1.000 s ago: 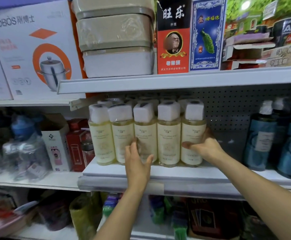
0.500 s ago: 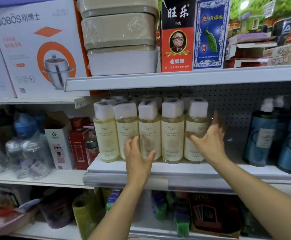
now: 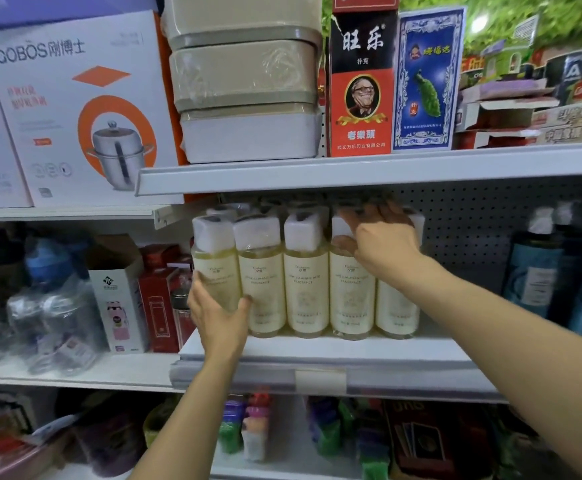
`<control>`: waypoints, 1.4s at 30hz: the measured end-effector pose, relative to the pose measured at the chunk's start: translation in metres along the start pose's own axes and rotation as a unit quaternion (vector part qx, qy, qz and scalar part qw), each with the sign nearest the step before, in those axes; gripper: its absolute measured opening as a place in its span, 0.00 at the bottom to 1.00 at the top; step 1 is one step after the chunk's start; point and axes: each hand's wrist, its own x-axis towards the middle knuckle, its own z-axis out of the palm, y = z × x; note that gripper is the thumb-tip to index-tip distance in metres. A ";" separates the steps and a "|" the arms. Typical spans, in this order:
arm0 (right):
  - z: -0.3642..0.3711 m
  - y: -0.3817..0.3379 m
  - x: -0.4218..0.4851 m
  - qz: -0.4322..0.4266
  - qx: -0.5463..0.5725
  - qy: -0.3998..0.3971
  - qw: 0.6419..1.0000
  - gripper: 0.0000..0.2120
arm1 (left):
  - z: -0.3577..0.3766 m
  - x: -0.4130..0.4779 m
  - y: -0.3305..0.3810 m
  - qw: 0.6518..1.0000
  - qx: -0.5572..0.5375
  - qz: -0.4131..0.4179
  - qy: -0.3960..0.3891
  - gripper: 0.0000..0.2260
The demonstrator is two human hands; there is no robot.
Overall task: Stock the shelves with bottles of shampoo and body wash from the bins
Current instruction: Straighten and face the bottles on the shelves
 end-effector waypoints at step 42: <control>0.007 -0.093 0.039 -0.160 0.029 -0.007 0.987 0.35 | -0.017 0.023 -0.035 0.993 -0.024 -0.045 -0.104 0.36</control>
